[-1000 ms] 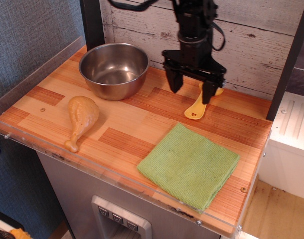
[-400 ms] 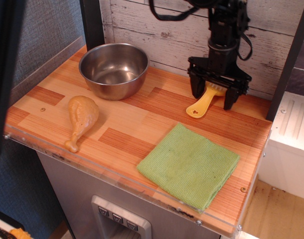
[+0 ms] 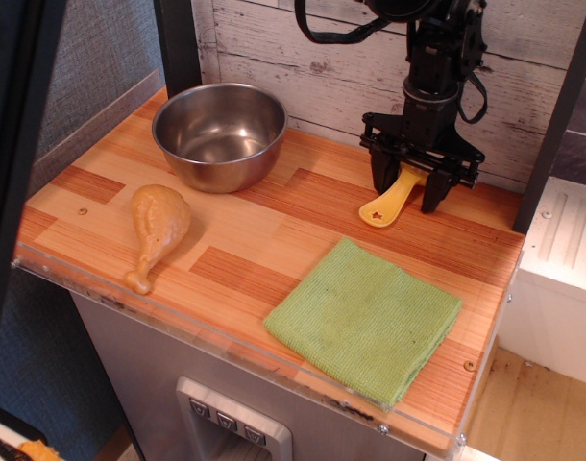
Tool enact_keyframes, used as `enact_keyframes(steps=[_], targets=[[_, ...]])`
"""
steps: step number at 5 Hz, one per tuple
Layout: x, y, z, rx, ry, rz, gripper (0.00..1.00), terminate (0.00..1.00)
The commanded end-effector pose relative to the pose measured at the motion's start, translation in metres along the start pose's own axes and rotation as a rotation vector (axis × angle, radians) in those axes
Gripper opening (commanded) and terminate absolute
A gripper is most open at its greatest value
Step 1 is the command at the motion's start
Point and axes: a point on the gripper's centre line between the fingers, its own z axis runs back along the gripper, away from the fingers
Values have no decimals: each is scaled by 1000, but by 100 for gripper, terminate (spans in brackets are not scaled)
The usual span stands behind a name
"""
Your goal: Place the brush on top of the napkin.
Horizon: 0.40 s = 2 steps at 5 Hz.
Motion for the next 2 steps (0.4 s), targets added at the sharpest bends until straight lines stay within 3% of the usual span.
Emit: enact_keyframes(steps=[1,2], targets=[[4,-15,42,-13,-59,-39,0,0],[-5,-28,79,-57,-151,-49,0,0]])
